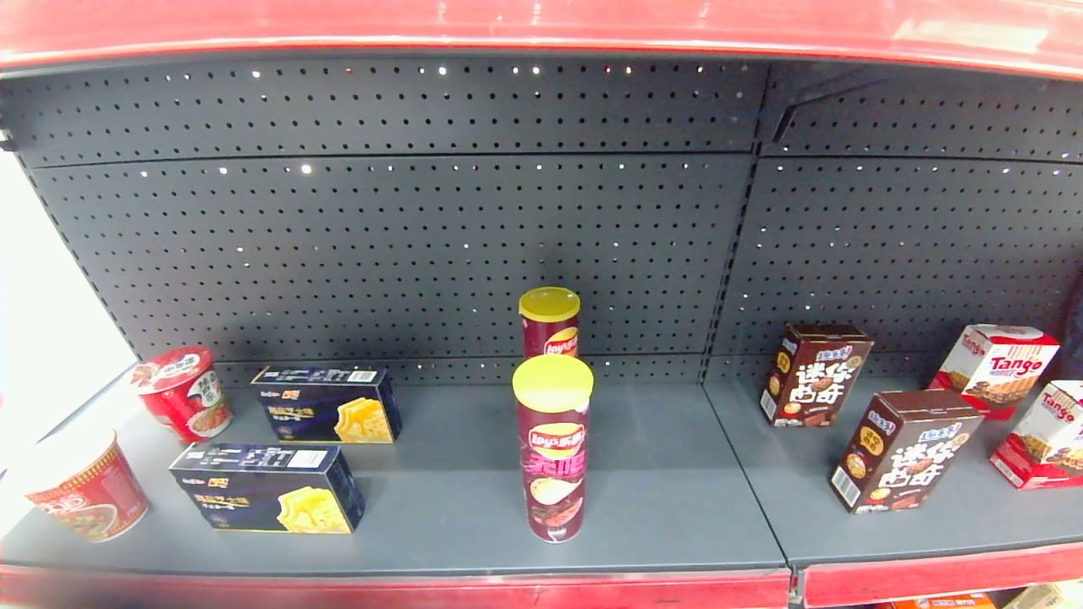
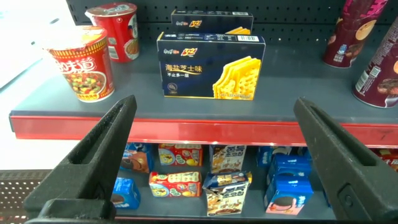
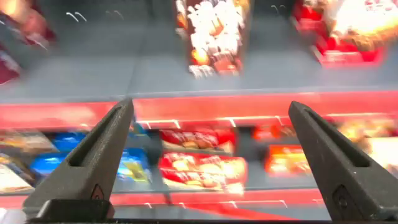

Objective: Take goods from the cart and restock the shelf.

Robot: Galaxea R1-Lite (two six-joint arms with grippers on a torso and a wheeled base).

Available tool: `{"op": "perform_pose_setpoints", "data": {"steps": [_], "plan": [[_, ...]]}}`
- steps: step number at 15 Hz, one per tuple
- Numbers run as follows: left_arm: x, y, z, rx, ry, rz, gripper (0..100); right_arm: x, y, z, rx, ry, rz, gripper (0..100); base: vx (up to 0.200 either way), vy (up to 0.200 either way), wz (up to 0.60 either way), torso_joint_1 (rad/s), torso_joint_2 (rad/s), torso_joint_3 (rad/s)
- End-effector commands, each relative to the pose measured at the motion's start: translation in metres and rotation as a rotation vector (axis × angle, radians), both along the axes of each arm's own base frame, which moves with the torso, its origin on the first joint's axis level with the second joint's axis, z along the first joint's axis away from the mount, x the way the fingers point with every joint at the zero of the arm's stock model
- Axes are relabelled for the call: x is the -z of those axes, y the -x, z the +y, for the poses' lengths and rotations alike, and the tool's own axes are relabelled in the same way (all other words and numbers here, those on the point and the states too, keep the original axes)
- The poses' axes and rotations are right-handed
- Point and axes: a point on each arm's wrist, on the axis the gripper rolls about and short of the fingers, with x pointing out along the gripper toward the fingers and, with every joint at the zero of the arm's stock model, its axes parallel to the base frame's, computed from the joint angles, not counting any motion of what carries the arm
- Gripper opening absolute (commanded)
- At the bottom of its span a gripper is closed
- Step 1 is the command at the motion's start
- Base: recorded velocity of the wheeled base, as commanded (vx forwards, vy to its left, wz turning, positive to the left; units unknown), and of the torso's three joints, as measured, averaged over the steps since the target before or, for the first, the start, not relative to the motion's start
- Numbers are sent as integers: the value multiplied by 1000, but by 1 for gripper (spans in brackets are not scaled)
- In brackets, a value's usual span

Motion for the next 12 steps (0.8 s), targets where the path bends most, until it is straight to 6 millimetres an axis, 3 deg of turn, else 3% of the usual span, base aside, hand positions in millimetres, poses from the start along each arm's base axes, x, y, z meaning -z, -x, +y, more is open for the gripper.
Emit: {"op": "perform_pose_setpoints", "data": {"steps": [1, 12], "plan": [[0, 0, 0, 0, 0, 1, 100, 3, 6, 0, 20, 7, -72, 100, 0, 0, 0, 0, 0, 0], [0, 0, 0, 0, 0, 1, 100, 4, 6, 0, -5, 5, -71, 100, 0, 0, 0, 0, 0, 0]]}}
